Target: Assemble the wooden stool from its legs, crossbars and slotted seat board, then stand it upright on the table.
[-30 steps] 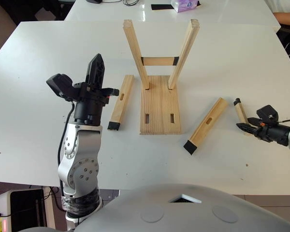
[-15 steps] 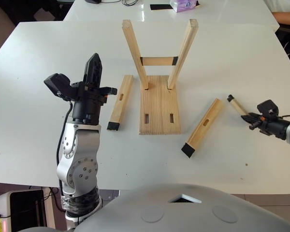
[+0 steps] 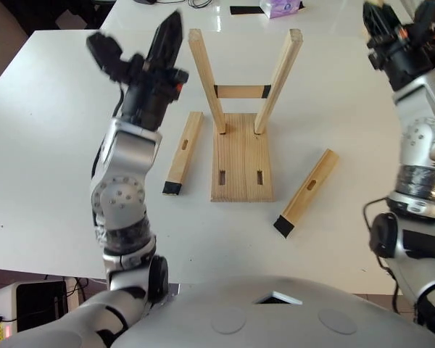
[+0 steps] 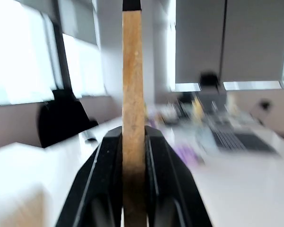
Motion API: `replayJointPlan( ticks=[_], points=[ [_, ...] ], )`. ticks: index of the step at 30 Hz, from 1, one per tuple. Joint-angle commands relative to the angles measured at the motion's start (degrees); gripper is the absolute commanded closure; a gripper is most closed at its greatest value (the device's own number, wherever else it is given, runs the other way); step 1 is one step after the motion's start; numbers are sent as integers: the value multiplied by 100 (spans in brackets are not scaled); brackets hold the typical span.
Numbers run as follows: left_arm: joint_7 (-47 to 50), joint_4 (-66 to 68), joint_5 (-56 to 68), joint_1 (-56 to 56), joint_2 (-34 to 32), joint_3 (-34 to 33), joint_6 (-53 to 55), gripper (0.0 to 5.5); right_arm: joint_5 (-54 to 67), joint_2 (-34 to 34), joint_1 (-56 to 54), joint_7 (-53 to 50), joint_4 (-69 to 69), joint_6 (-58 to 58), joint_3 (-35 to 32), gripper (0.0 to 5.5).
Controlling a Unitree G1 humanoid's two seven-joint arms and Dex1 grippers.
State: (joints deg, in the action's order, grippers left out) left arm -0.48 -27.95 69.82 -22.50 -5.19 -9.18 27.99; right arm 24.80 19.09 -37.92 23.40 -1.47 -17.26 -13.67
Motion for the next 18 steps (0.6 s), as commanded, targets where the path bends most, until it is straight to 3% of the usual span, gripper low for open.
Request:
replayJointPlan(
  ticks=[1, 5, 11, 18],
  points=[
    [98, 131, 686, -499, 55, -179, 3, 413, -66, -53, -652, 311, 338, 327, 415, 508],
    [415, 103, 1148, -783, -4, -354, -67, 354, -626, 240, -461, 877, 562, 633, 1127, 508],
    [901, -136, 1815, -511, -788, -319, 568, 267, -1158, 370, 570, 1039, 1502, 705, 1750, 508],
    [881, -71, 2033, -428, -1528, -228, 1027, 262, -1186, 212, 871, 936, 2169, 477, 2013, 508]
  ],
)
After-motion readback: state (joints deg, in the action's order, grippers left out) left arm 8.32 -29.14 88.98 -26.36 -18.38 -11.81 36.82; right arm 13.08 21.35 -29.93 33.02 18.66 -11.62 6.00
